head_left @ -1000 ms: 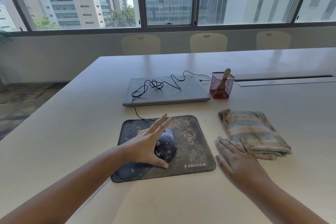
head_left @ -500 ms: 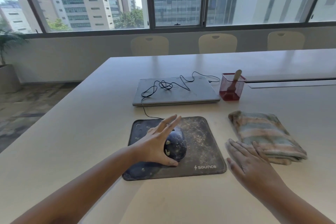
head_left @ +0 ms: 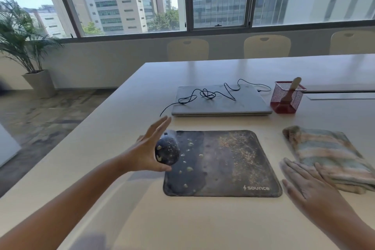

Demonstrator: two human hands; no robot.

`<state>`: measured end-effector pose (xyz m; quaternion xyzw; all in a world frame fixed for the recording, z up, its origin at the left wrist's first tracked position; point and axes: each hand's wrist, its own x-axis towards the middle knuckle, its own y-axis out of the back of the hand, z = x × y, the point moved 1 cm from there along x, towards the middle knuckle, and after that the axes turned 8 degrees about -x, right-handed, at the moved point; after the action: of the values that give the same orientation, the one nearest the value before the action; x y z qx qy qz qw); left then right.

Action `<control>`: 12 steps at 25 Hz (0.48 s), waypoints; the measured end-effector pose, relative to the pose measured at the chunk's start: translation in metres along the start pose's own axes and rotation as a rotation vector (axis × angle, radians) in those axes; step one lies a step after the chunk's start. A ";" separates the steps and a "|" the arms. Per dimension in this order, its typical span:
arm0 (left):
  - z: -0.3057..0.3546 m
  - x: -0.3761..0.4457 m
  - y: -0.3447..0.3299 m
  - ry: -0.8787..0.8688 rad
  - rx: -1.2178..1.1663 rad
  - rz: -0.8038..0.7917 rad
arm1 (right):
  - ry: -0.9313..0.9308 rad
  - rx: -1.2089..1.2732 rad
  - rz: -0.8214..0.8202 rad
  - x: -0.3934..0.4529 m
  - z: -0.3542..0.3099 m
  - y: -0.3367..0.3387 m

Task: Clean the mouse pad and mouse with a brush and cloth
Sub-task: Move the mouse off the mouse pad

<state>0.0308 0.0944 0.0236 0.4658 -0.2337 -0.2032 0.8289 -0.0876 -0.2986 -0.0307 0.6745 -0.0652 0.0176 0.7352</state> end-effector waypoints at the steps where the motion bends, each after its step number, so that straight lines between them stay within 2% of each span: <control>1: -0.007 -0.005 0.004 0.014 0.001 0.004 | 0.000 -0.005 -0.004 0.000 0.000 0.000; 12: -0.065 -0.031 0.006 0.082 -0.096 0.041 | -0.026 -0.006 -0.045 0.001 -0.001 0.002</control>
<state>0.0441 0.1588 -0.0071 0.4286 -0.1991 -0.1782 0.8631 -0.0864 -0.2974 -0.0290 0.6736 -0.0595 -0.0080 0.7366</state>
